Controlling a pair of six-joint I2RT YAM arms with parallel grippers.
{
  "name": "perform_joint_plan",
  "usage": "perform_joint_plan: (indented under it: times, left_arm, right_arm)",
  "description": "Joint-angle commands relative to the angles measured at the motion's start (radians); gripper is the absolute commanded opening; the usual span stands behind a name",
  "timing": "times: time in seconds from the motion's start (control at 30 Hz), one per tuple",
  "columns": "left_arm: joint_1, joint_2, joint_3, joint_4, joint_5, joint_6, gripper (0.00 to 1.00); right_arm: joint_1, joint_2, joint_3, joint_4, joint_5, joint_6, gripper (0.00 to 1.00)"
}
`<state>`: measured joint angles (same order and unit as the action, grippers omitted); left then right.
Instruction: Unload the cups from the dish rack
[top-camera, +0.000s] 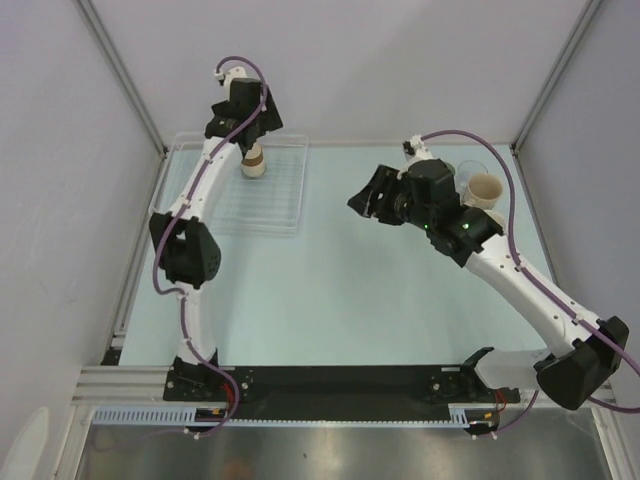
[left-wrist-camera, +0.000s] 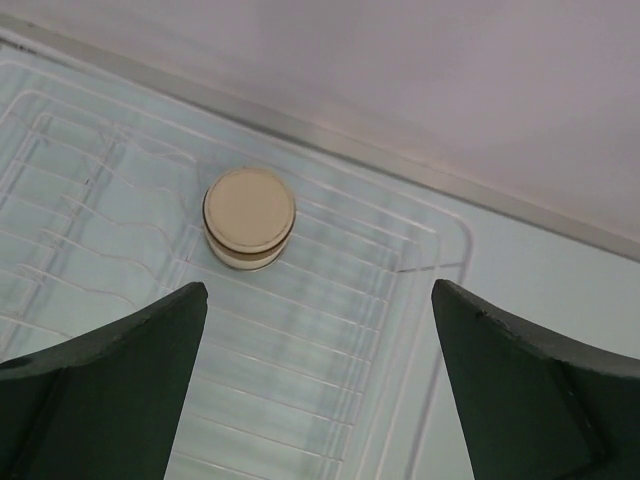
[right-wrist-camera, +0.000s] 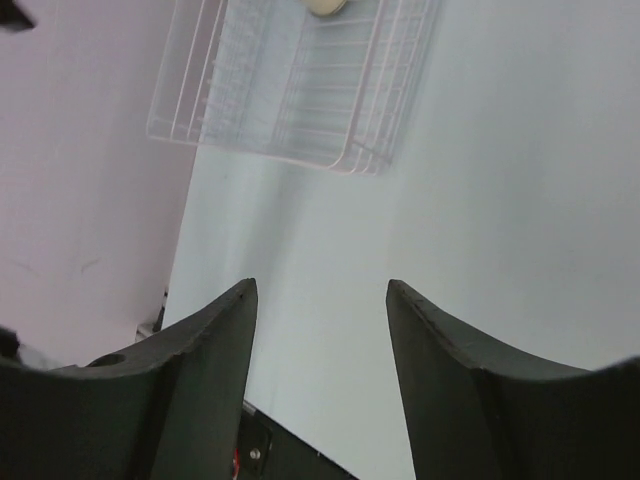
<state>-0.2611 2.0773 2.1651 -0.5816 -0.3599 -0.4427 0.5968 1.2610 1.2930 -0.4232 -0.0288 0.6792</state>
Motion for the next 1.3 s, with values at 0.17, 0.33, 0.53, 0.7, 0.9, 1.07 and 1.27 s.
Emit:
perform_joint_plan:
  times: [0.17,0.33,0.53,0.7,0.9,1.07,1.27]
  left_arm:
    - [0.072,0.242,0.168,-0.115,-0.002,0.055,1.00]
    - [0.079,0.299,0.188,-0.093,-0.036,0.041,1.00]
    - [0.089,0.323,0.197,-0.035,-0.019,0.041,1.00]
    - [0.106,0.368,0.208,0.002,0.027,0.045,1.00]
    - [0.122,0.398,0.210,0.035,0.044,0.042,1.00]
    - [0.137,0.418,0.211,0.054,0.061,0.039,1.00]
    - [0.155,0.428,0.219,0.074,0.111,0.044,0.94]
  right_arm:
    - [0.078,0.034,0.011,0.043,-0.057,-0.043,0.64]
    - [0.083,0.069,0.038,0.041,-0.088,-0.050,0.65]
    - [0.084,0.101,0.052,0.046,-0.095,-0.058,0.66]
    - [0.086,0.113,0.058,0.040,-0.105,-0.060,0.66]
    - [0.084,0.118,0.057,0.009,-0.100,-0.058,0.66]
    - [0.084,0.115,0.040,0.012,-0.097,-0.050,0.66]
    - [0.084,0.115,0.020,0.032,-0.105,-0.029,0.65]
